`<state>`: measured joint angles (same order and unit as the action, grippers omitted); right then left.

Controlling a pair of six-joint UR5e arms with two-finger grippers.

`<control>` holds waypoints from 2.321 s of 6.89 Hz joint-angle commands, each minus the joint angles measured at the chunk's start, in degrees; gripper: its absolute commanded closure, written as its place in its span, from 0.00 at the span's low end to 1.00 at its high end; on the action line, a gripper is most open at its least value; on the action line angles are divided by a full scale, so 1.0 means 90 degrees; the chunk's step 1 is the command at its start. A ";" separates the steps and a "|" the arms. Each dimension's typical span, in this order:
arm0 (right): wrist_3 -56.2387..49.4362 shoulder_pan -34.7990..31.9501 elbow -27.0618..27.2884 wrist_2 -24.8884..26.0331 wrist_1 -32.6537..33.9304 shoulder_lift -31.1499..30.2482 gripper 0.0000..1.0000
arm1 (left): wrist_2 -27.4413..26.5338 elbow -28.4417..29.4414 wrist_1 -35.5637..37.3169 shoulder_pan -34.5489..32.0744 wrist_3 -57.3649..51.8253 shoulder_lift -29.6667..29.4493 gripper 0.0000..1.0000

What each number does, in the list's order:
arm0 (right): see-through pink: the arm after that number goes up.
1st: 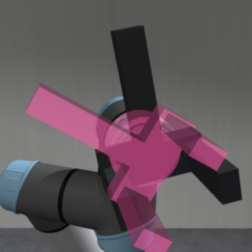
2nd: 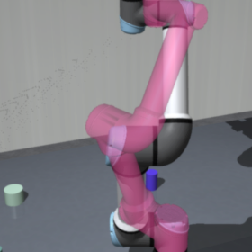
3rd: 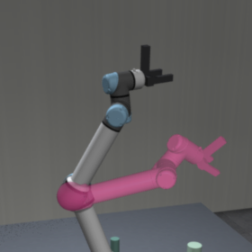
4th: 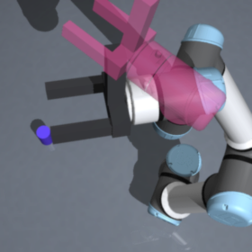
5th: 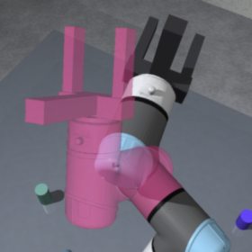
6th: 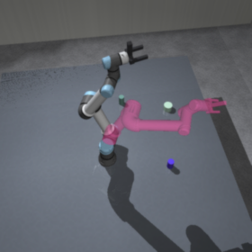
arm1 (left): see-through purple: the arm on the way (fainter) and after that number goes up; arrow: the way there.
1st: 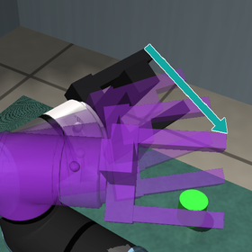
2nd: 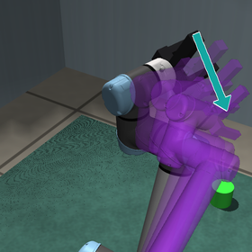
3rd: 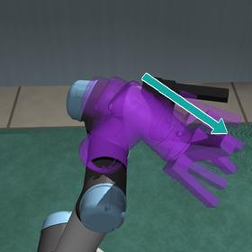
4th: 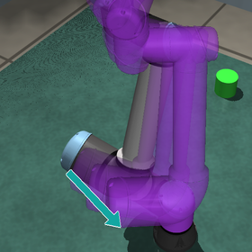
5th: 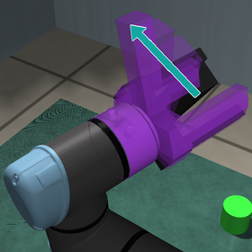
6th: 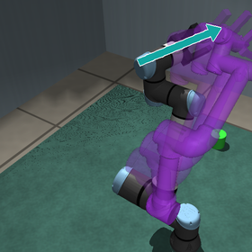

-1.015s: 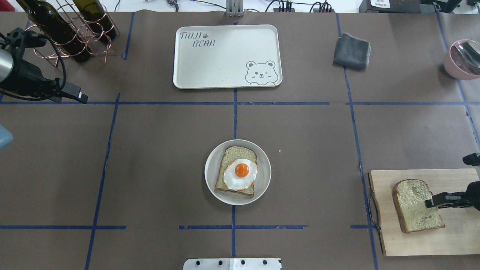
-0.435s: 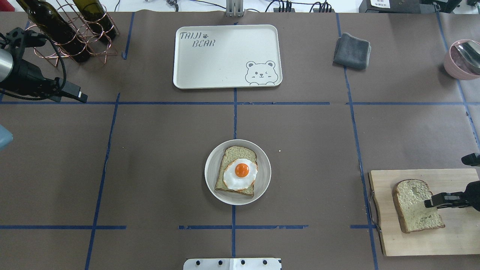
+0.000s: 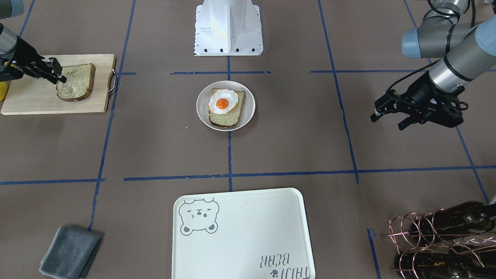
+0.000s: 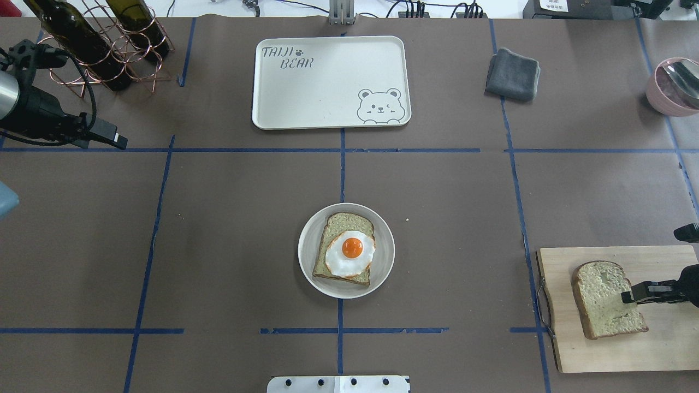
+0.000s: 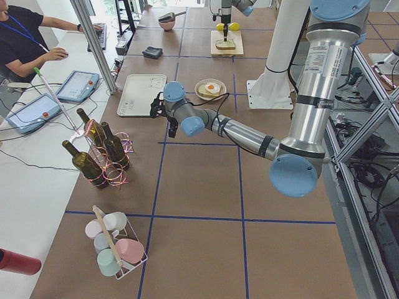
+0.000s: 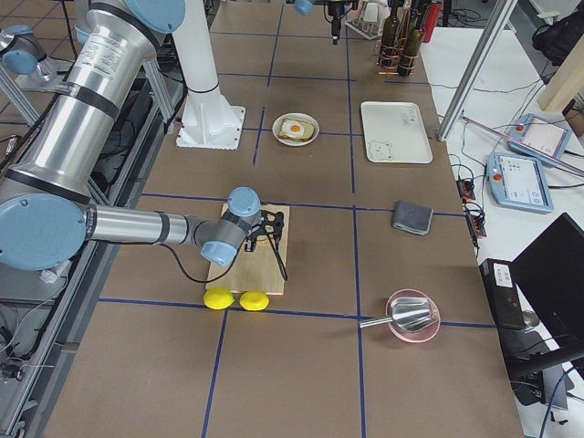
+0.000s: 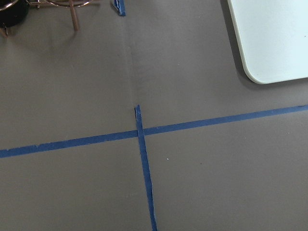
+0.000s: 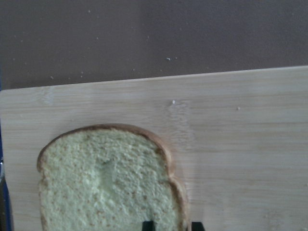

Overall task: Make sandwich and place on tray
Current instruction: 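Lower the right gripper onto the bread slice on the cutting board and grasp it, then lift the bread slice with the right gripper and carry it over the egg plate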

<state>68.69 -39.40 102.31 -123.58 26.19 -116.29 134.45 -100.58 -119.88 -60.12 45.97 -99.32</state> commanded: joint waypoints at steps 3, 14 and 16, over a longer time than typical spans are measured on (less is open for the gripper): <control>0.0014 -0.0017 0.0009 -0.0010 -0.0019 0.0001 1.00 | -0.0007 0.0043 0.0000 0.0000 0.0000 -0.0010 0.00; 0.2749 -0.0354 -0.0069 -0.0298 0.0053 0.3873 1.00 | -0.1295 0.0209 -0.0439 0.2058 0.2917 -0.1180 0.00; 0.3041 0.0681 -0.0069 0.0950 0.1051 0.4763 1.00 | -0.1296 0.0218 -0.0439 0.2070 0.2978 -0.1211 0.00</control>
<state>94.88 -38.54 101.72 -121.63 30.88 -77.83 122.94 -98.71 -123.78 -41.80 72.22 -109.95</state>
